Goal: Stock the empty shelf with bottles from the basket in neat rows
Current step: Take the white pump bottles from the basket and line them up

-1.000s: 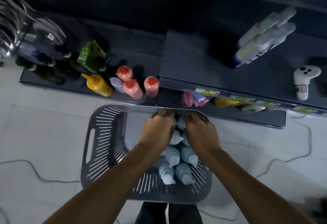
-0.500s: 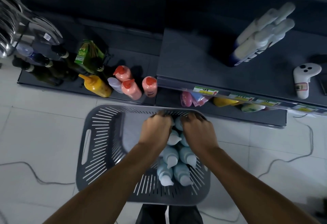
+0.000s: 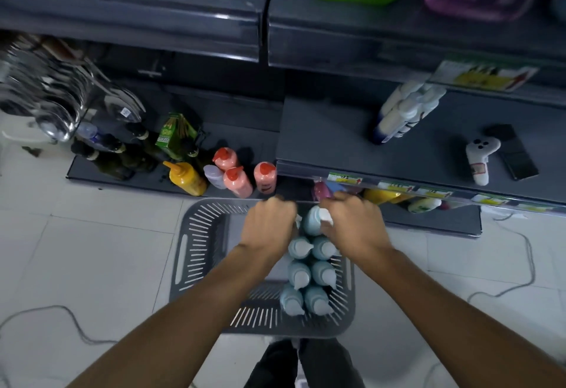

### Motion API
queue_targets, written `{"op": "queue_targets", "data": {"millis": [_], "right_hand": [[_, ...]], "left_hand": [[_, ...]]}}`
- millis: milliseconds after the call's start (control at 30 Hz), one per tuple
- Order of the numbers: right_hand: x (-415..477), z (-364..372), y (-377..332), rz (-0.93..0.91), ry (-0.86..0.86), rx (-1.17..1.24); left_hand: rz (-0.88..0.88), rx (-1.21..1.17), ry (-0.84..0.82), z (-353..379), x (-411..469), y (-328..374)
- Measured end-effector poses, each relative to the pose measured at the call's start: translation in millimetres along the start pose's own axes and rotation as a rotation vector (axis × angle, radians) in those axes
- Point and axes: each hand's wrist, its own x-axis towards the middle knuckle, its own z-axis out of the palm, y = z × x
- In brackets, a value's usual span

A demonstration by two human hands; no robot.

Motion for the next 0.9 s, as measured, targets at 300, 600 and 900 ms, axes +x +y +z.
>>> {"op": "queue_targets", "data": {"millis": [300,600,900], "right_hand": [[-30.8,-114.6,22.8,-0.015,0.105,0.100],[-85.8,-251.1,43.5,0.013,0.197,0.129],[-149.4,-337.5,74.0,0.044,0.247,0.154]], "left_hand": [[0.124,0.025,0.087,-111.4,-20.7,17.2],[0.270,-0.080,0.248,-239.3,-56.4,48.8],[0.426,-0.071,0.358,-325.8,-85.5,95.6]]}}
